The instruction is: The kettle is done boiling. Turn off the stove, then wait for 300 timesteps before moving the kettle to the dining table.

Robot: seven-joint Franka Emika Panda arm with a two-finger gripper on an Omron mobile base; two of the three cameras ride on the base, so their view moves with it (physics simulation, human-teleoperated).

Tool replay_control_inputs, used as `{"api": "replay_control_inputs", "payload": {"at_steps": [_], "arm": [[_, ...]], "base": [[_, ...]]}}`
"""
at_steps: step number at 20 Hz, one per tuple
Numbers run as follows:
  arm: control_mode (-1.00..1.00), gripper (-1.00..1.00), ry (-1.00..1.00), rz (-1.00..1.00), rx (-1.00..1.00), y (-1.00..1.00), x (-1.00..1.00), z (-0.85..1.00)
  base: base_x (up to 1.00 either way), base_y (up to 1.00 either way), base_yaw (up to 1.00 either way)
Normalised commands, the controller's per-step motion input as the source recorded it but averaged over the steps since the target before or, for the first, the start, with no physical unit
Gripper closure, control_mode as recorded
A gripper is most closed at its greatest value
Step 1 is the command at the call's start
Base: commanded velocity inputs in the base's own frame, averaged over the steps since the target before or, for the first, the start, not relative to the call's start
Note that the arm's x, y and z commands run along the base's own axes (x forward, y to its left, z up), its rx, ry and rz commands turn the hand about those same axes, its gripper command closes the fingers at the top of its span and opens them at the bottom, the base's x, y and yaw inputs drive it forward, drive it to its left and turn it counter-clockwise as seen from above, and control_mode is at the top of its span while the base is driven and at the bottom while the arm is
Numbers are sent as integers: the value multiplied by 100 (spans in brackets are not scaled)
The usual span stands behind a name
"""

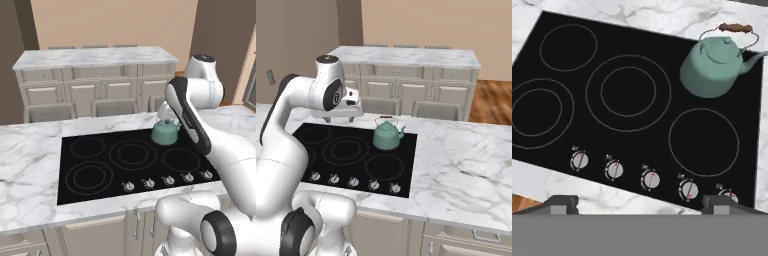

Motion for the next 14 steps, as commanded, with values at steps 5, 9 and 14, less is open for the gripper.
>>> {"api": "replay_control_inputs", "payload": {"at_steps": [5, 9, 14], "arm": [[-100, -100, 0, 29, -11, -1, 0, 0], [-100, -100, -1, 24, -13, -3, 0, 0], [-100, -100, -1, 25, -11, -13, -5, -1]], "base": [[0, 0, 0], [0, 0, 0], [0, 0, 0]]}}
